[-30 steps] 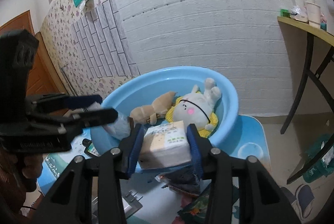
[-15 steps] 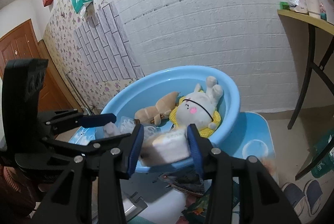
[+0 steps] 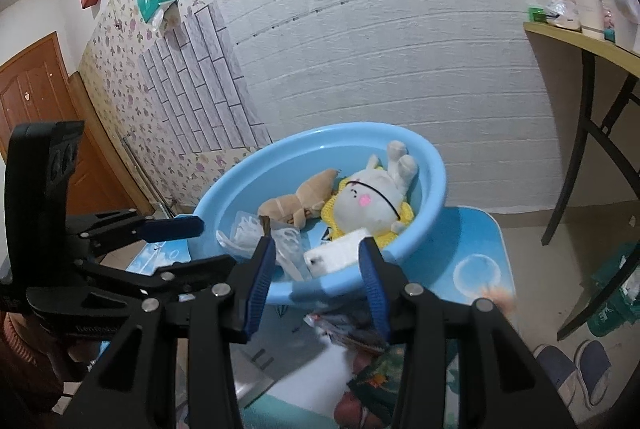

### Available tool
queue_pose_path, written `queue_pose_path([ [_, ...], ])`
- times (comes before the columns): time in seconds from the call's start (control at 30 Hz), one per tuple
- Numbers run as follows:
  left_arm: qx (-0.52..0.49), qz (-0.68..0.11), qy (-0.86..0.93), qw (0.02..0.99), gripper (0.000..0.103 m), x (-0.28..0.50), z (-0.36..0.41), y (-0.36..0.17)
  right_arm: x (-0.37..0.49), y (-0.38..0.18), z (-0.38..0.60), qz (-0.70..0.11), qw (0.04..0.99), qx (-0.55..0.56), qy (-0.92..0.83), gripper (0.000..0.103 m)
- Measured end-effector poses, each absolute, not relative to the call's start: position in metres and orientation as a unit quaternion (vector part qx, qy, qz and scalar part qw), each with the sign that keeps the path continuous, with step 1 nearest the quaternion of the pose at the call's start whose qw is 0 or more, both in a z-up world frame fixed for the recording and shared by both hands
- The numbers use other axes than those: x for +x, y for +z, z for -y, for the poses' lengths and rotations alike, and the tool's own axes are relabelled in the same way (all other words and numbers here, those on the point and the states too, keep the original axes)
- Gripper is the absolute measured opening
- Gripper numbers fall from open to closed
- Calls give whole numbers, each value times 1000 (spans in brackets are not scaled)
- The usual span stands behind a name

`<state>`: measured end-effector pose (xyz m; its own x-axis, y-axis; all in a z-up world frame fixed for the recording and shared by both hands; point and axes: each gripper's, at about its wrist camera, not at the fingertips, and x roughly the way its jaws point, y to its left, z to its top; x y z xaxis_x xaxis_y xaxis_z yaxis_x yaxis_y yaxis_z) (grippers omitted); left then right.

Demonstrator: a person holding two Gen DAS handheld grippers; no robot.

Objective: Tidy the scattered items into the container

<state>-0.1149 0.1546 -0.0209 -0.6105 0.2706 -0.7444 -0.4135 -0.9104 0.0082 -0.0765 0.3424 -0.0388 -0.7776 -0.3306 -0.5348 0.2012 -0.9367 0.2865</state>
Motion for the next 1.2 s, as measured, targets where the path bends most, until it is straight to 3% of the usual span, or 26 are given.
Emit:
queue_pose_path([
  [0.37,-405,-68,898,159,82,-69,-110,-34,-40,-52,-339,84,114,336,-931,43],
  [1.2,-450,-39,883,129,90,-3,-54,-84,7,-75,-264,24,168,399,-901,43],
])
